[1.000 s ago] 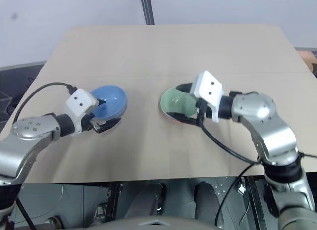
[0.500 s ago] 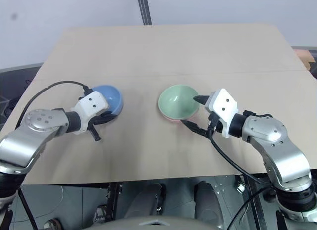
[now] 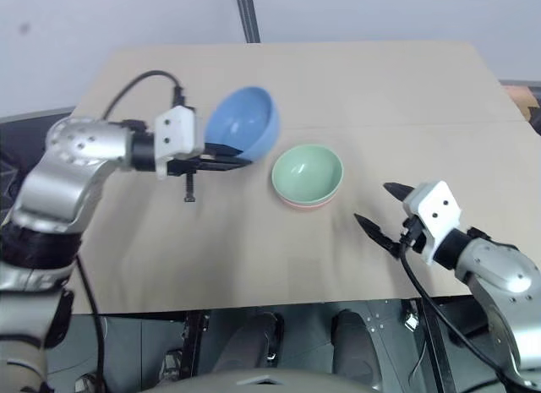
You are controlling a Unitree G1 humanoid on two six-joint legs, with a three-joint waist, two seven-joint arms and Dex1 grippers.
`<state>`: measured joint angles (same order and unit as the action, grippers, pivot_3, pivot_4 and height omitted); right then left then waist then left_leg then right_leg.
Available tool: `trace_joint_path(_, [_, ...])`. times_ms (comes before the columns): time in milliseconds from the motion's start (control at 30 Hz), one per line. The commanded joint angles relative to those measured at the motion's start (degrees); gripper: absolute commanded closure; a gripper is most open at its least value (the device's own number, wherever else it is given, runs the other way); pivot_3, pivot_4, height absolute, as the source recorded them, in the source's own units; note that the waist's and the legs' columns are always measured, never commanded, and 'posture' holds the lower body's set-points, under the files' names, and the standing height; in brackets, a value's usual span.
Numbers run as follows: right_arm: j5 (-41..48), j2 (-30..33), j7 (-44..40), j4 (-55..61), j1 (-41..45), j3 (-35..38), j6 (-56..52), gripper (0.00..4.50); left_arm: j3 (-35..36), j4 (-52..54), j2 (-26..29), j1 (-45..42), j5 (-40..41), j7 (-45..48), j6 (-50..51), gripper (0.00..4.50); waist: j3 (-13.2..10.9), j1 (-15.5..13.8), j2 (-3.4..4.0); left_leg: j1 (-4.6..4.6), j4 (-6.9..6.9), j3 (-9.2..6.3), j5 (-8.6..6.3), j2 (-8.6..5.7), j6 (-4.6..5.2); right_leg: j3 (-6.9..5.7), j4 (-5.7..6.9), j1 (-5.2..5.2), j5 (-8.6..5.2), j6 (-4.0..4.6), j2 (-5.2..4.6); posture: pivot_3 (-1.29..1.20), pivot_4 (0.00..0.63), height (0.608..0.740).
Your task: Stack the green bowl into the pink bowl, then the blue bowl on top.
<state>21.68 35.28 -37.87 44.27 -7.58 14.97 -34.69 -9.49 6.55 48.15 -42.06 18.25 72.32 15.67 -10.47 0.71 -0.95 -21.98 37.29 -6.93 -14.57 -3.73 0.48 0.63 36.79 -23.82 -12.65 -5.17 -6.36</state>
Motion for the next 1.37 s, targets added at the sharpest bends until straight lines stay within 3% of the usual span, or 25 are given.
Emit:
trace_joint_path(33, [-0.3,-0.7,2.3,4.1,-2.2,2.3,2.3,0.39,-3.7,-7.4,-4.7,-6.9,-0.4,8.3,-6.5,4.46,0.0,0.1,-0.01,0.02,0.03,0.00,0.00,0.00,0.00,0.00,0.02,0.04,0.00,0.00,0.00,0.00,0.150,0.740])
trace_joint_path(267, [-1.3,-1.0,5.0,6.2,-4.2,1.5,2.5,0.39,-10.4,-21.7,-15.2,-14.1,-5.2,16.7,-17.4,4.46,0.0,0.2,-0.01,0.01,0.13,0.01,0.00,-0.01,0.01,0.03,0.02,0.07,0.02,-0.04,0.01,0.00,0.150,0.740])
trace_joint_path(400, [-1.3,-0.8,5.6,6.6,-4.5,1.4,2.6,0.39,-10.9,-26.2,-17.4,-14.9,-7.3,17.7,-21.7,3.01,0.0,0.3,-0.02,0.02,0.11,0.01,0.00,0.01,0.02,0.05,0.02,0.05,0.02,-0.04,0.05,0.00,0.150,0.740])
trace_joint_path(600, [-1.2,-0.5,5.2,5.8,-4.9,0.9,3.4,0.39,-6.7,-22.9,-17.0,-14.2,-4.8,15.2,-15.3,0.13,0.0,0.1,-0.02,0.01,0.15,-0.03,0.00,0.01,0.02,0.03,0.03,0.07,0.03,-0.06,0.05,0.00,0.150,0.740])
trace_joint_path(767, [0.3,1.0,2.3,2.8,-3.1,0.2,4.3,0.39,1.5,-11.6,-12.4,-8.0,1.9,8.6,-0.1,0.05,0.0,1.0,-0.01,0.05,0.14,-0.02,0.00,0.04,0.03,0.08,0.05,0.05,0.02,-0.06,0.08,0.00,0.150,0.740])
trace_joint_path(867, [2.1,2.2,-0.7,-0.7,-1.0,-0.1,5.0,0.39,7.7,-2.7,-10.2,0.5,6.0,2.4,6.4,0.05,0.0,1.3,0.00,0.11,0.13,-0.06,0.00,0.10,0.02,0.13,0.08,0.07,0.02,-0.06,0.11,0.00,0.150,0.740])
trace_joint_path(1033, [4.9,2.6,-4.7,-9.5,5.2,0.0,7.1,0.19,17.1,8.5,-8.0,15.8,8.9,-7.3,11.6,0.02,0.0,1.4,-0.02,0.20,0.11,-0.13,-0.01,0.25,0.02,0.25,0.09,0.07,0.05,-0.04,0.13,0.00,0.150,0.740])
trace_joint_path(1100, [5.1,3.2,-6.0,-11.7,5.9,0.5,8.1,0.19,20.1,11.2,-7.3,20.1,10.4,-9.8,13.2,0.02,0.0,-0.2,-0.02,0.20,0.11,-0.10,-0.01,0.24,0.02,0.21,0.09,0.07,0.07,0.00,0.16,0.00,0.150,0.740])
trace_joint_path(1200, [6.9,5.3,-9.0,-12.8,4.0,4.1,8.4,0.19,25.7,14.5,-5.2,27.3,12.8,-10.4,15.2,0.02,0.0,0.1,0.02,0.18,0.11,0.00,-0.01,0.23,0.01,0.16,0.03,0.12,0.10,0.06,0.17,0.00,0.150,0.740])
trace_joint_path(1367, [9.2,7.6,-10.9,-12.2,0.0,8.6,8.2,0.19,27.9,17.1,-2.4,32.6,15.3,-11.2,16.9,0.02,0.0,-0.1,-0.01,0.17,0.05,0.05,-0.04,0.27,0.00,0.19,-0.02,0.09,0.10,0.07,0.18,0.00,0.150,0.740])
